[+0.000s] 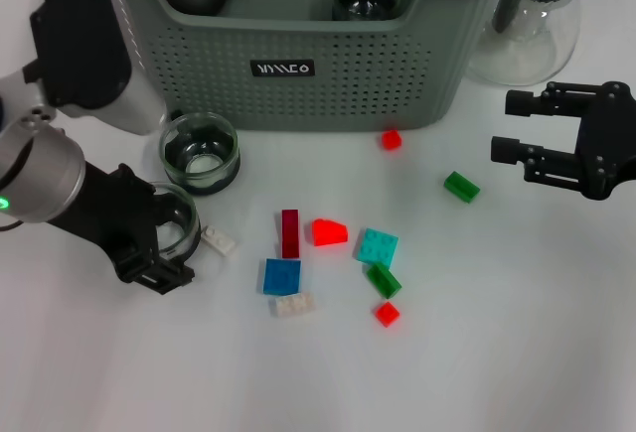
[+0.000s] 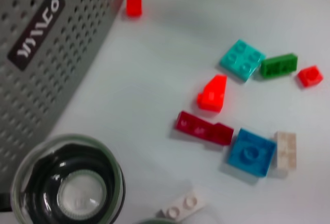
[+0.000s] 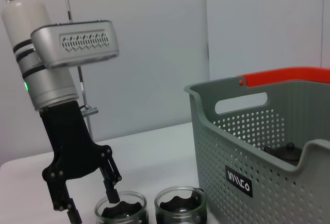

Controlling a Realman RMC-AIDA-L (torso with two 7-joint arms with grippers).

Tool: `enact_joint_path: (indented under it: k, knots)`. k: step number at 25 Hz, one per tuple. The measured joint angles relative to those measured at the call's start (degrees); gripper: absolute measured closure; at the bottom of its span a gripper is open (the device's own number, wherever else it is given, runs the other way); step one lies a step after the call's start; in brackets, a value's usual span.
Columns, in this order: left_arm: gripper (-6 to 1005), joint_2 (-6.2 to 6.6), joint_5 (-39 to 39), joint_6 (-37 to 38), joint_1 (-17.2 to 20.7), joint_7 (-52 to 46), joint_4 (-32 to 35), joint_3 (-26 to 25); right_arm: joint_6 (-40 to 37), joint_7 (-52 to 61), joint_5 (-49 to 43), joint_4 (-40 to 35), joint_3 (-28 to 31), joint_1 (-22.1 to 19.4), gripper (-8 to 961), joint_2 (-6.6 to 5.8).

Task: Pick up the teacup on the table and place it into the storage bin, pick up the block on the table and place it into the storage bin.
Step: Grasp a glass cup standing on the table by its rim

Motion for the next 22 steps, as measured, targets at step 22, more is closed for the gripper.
enact_joint_path:
  k: [22]
  knots:
    - [344, -0.04, 7.92, 3.43, -1.72, -2.86, -4.68, 4.65, 0.56, -0.45, 0.0, 0.53, 0.0, -0.37, 360, -0.05]
